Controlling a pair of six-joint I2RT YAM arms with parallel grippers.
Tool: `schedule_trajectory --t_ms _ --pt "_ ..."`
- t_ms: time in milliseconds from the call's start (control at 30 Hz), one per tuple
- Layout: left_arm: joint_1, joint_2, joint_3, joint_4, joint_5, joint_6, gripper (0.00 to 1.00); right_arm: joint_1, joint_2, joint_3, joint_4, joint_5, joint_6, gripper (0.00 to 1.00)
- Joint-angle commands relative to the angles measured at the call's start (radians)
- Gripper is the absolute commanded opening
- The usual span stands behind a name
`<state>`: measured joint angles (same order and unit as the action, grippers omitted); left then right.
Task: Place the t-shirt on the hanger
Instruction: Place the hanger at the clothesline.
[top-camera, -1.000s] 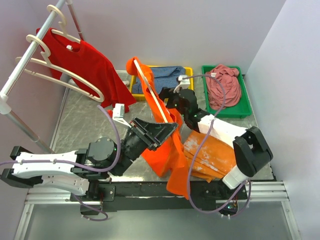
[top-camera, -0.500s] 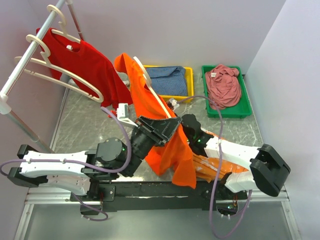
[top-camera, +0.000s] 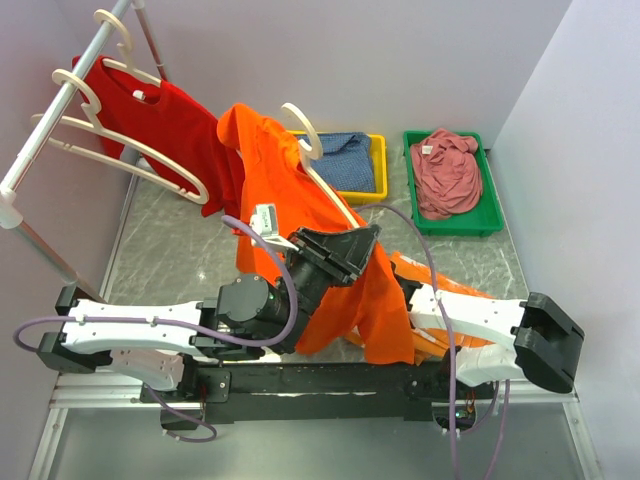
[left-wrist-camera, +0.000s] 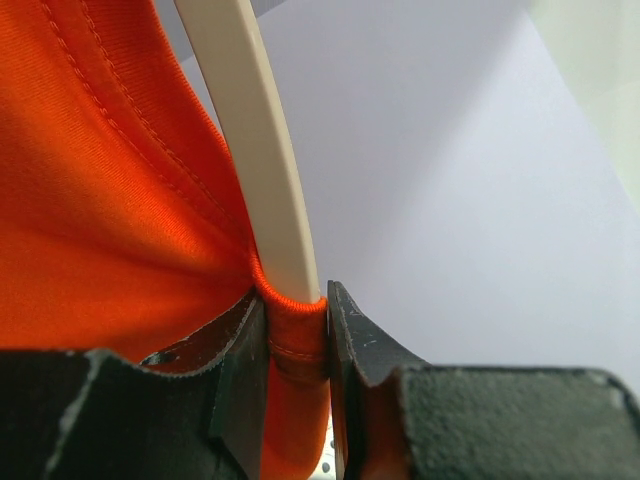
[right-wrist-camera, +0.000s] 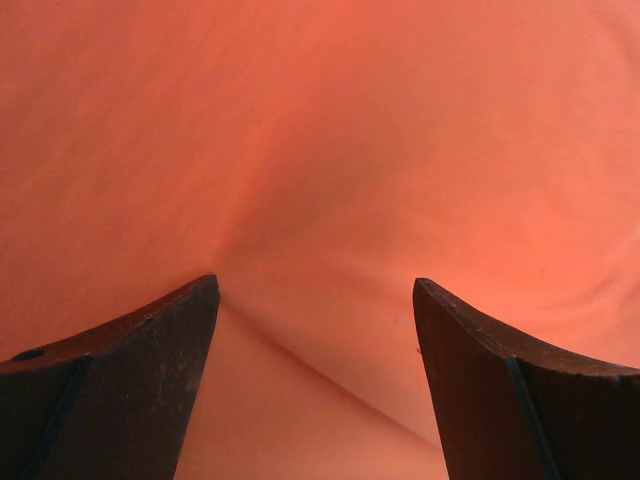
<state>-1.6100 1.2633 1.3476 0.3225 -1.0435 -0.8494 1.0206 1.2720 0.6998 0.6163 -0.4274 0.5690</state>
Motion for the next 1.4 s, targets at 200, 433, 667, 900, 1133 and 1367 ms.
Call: schedule_trajectory --t_ms 200,433,667,900,1133,1367 --pt "0.009 -0.038 -0.01 0.184 -0.145 0.177 0.01 0.049 0.049 0.096 -0.003 -0.119 -0.037 0.86" --pt "0.041 -0.024 -0.03 0.221 -0.228 0.228 0.01 0.05 0.112 0.133 -0.012 -0.109 -0.055 0.87" --pt "0.177 -0.067 -0.03 0.079 -0.187 0.101 0.01 0.044 0.173 0.17 -0.021 -0.096 -0.067 0.87" --pt "0.269 -0.073 -0.007 0.069 -0.179 0.095 0.01 -0.007 0.224 0.167 0.003 -0.112 -0.055 0.87" --pt "0.369 -0.044 0.036 0.078 -0.136 0.095 0.01 -0.057 0.221 0.147 -0.004 -0.134 -0.064 0.87" --pt "0.429 0.031 0.099 0.082 -0.108 0.098 0.01 -0.115 0.21 0.092 0.013 -0.146 -0.064 0.87"
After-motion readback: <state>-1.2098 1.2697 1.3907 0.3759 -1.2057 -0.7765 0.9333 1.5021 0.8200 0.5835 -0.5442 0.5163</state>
